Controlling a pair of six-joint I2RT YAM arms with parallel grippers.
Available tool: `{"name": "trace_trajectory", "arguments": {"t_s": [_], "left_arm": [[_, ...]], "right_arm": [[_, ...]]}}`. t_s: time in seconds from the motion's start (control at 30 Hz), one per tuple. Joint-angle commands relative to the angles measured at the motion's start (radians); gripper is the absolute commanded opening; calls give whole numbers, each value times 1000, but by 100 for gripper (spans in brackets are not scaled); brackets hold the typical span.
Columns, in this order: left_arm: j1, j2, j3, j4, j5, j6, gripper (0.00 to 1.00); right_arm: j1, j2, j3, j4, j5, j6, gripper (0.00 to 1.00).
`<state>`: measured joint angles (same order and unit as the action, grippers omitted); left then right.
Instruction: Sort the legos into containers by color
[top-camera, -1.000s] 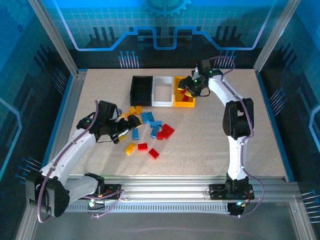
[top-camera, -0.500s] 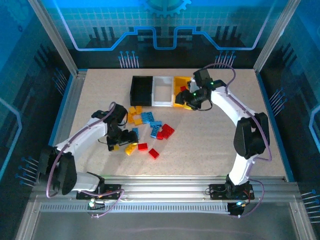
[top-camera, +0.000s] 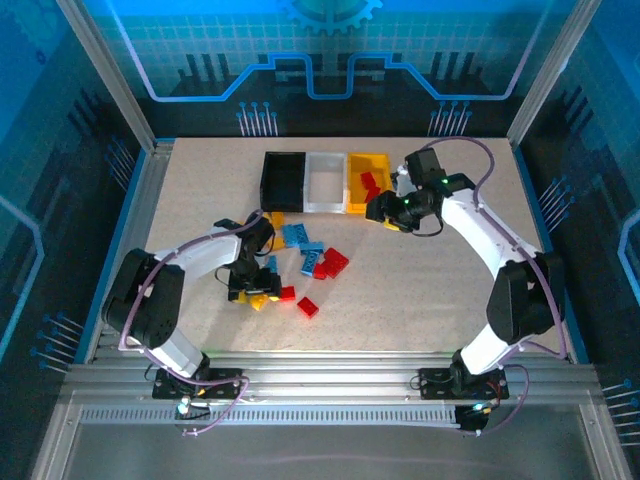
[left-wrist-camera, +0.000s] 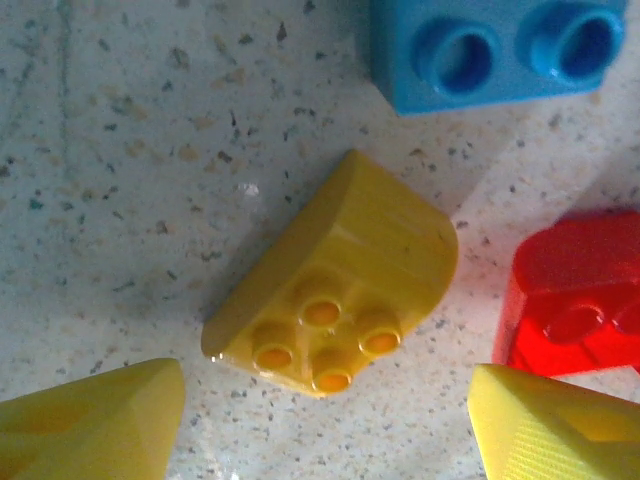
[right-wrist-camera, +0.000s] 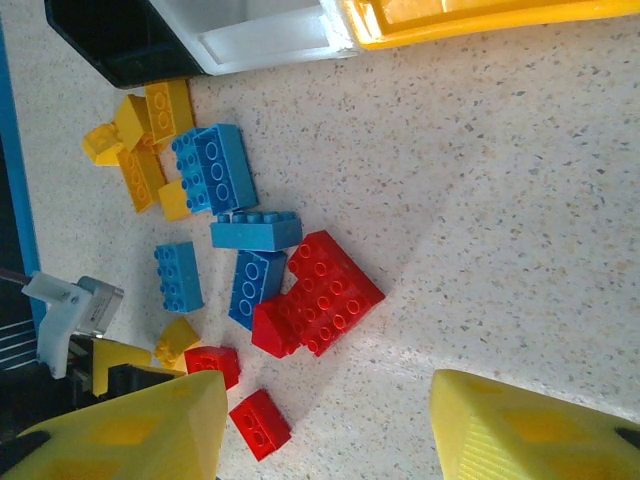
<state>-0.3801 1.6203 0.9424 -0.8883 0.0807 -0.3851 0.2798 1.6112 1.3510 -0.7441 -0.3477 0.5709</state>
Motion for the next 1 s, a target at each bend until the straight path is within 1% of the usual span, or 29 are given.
{"name": "trace_trajectory", "arguments": {"t_s": [0.0, 0.07, 0.17, 0.3, 0.37, 0.5, 0.6, 0.67, 0.8, 0.87, 0.97], "left_arm": [[-5, 16, -17, 28, -46, 32, 75], [-6, 26, -15, 37, -64, 42, 74], [-6, 50, -10, 49, -79, 57, 68], [-6, 74, -9, 61, -74, 57, 56], [-6, 75, -15, 63, -72, 55, 52], [-6, 57, -30, 66, -64, 37, 40], [-5, 36, -30, 62, -51, 20, 39], [-4, 21, -22, 49, -41, 8, 36], [16, -49, 14, -8, -18, -18, 35], [52, -99, 53, -41, 19, -35, 36], [133, -158, 144, -54, 101, -53, 37]], "right_arm": [[-6, -38, -19, -20, -3, -11, 57], [-6, -44, -23, -25, 0, -11, 57], [-7, -49, -29, -26, 2, -4, 57], [-4, -53, -39, -18, 2, 13, 56], [-1, -58, -44, -14, 7, 18, 56], [2, -63, -52, -5, 12, 24, 56], [6, -63, -52, -3, 13, 27, 56], [7, -63, -50, -1, 13, 29, 56], [11, -63, -43, -1, 8, 29, 56], [12, -65, -39, -6, 4, 26, 56], [12, -75, -45, -6, 2, 26, 56]]}}
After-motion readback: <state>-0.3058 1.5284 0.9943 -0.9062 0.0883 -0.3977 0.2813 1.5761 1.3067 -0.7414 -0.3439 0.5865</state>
